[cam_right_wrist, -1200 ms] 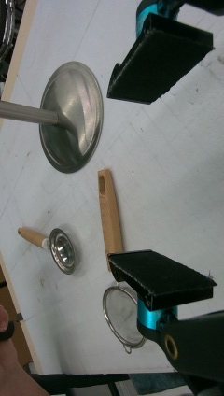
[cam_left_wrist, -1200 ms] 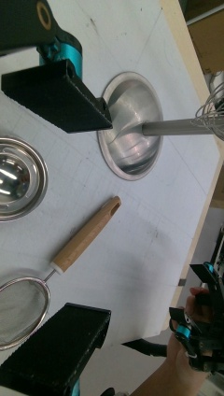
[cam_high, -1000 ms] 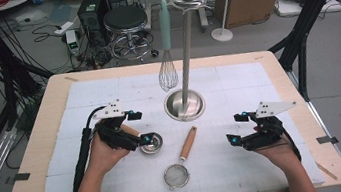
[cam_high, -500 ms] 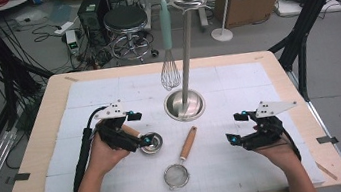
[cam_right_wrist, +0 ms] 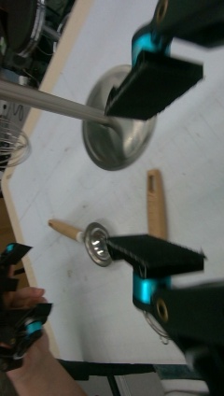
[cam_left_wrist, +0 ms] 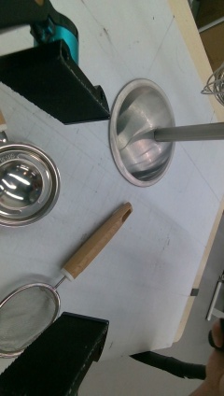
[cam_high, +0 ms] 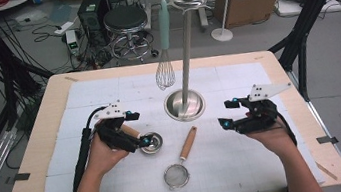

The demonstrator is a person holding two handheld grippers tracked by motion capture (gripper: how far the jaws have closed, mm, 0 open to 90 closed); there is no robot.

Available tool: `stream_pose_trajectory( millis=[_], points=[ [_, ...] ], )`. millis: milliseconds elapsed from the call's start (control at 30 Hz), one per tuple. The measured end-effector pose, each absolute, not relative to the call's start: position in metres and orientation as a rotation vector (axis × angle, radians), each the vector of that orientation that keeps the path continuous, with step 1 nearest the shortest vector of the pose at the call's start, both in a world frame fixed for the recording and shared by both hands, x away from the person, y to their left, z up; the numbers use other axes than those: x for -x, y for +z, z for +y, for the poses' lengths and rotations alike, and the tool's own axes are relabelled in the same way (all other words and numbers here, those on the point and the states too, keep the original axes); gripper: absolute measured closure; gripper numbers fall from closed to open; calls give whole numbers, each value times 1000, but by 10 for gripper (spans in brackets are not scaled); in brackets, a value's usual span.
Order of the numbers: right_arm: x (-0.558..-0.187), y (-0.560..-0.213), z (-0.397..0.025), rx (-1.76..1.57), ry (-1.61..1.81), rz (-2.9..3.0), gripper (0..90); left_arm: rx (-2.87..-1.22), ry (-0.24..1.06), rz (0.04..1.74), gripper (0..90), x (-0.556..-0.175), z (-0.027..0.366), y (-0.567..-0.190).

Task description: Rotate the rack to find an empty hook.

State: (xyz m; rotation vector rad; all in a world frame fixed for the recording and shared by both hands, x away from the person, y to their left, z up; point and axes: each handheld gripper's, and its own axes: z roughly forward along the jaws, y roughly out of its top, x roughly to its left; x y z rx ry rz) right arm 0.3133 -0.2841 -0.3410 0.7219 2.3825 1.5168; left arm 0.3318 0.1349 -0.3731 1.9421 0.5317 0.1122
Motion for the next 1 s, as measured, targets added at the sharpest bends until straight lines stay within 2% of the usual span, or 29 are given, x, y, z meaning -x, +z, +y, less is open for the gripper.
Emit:
stream_pose_trajectory(
  millis=[767,1000],
  points=[
    [-358,-243,-271,-593,1551,2343,786,-1951,100,516,28,-332,134,-374],
    [-367,-221,-264,-577,1526,2338,837,-1956,100,516,28,-330,133,-373]
  ],
)
